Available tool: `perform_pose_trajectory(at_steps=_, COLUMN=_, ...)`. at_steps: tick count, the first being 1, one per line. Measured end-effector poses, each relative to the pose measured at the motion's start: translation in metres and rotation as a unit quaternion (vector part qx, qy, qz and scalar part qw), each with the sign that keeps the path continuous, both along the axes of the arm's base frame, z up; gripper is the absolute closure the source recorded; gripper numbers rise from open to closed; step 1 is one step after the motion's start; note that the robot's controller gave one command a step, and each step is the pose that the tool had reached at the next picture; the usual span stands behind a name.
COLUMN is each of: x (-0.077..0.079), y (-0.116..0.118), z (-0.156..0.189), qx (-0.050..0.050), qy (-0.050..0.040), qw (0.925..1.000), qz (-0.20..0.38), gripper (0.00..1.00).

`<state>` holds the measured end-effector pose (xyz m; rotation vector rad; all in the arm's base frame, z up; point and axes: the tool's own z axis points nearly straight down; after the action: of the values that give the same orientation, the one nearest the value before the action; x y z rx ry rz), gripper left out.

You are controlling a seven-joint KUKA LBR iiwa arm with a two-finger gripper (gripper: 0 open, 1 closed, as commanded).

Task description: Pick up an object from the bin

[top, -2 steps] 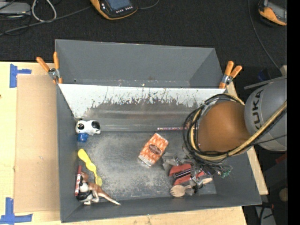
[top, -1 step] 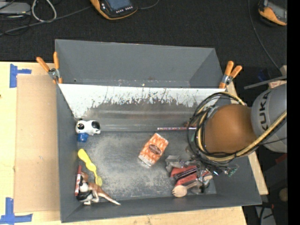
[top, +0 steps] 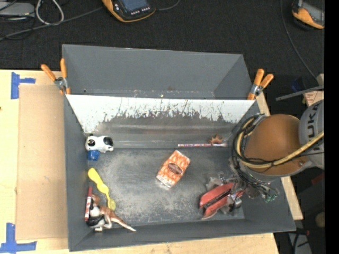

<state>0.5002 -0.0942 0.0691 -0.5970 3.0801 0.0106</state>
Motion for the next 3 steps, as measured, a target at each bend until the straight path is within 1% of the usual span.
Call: perform_pose_trajectory(at_steps=3, x=0.0000, y=-0.0002, z=0.0000, qx=0.000, qy=0.0000, qw=1.0000, qz=-0.002, gripper=1.00)
